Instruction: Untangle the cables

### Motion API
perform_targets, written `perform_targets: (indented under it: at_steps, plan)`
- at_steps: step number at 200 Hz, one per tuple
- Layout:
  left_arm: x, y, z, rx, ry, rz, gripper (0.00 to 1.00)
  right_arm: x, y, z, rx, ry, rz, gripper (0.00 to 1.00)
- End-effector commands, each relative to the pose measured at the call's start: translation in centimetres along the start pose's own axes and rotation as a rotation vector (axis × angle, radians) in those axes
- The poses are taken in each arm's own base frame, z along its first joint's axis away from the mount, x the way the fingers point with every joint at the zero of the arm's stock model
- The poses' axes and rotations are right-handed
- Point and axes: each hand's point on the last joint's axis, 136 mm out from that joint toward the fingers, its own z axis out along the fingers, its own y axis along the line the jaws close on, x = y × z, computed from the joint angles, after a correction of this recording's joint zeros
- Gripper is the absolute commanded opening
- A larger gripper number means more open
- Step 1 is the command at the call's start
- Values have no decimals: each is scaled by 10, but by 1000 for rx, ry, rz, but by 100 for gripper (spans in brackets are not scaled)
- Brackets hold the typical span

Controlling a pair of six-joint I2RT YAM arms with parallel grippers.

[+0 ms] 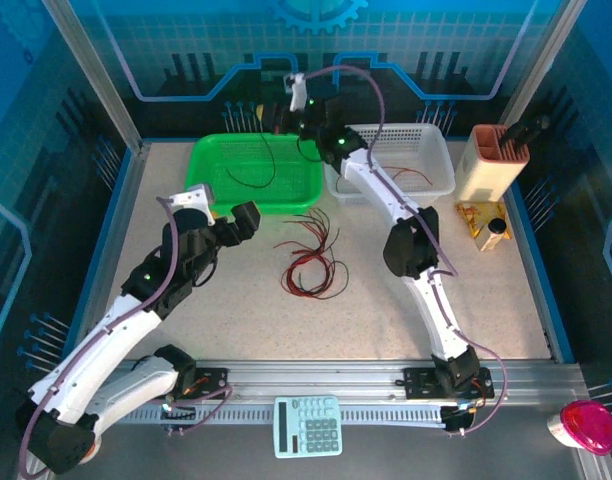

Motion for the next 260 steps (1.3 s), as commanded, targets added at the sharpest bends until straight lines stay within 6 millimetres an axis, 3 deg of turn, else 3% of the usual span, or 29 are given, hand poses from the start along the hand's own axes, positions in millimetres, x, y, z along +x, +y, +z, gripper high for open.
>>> perform_targets:
  at_steps: [1,20,52,92,109,118,142,162,209,260]
  plan:
    - [3,13,-4,-45,-9,-23,99,56,-37,12,63,149,45,0]
    - [3,14,-4,-45,-8,-31,99,96,-56,20,125,227,52,0]
    - [6,14,-2,-46,2,-40,99,139,-88,23,215,315,87,0]
    - [9,15,0,-49,11,-48,99,166,-103,21,244,380,107,0]
    - [10,15,0,-48,15,-51,99,166,-103,20,249,383,105,5]
    - [10,16,0,-49,16,-52,99,165,-102,20,253,383,101,13]
    - [11,15,0,-48,18,-58,99,161,-96,17,251,385,85,47]
    - [12,15,0,-47,20,-59,99,156,-88,14,249,389,57,61]
    - [12,16,0,-45,21,-68,99,135,-53,3,221,378,-42,75]
    - [11,16,-2,-42,13,-77,99,97,-8,-7,163,312,-96,76]
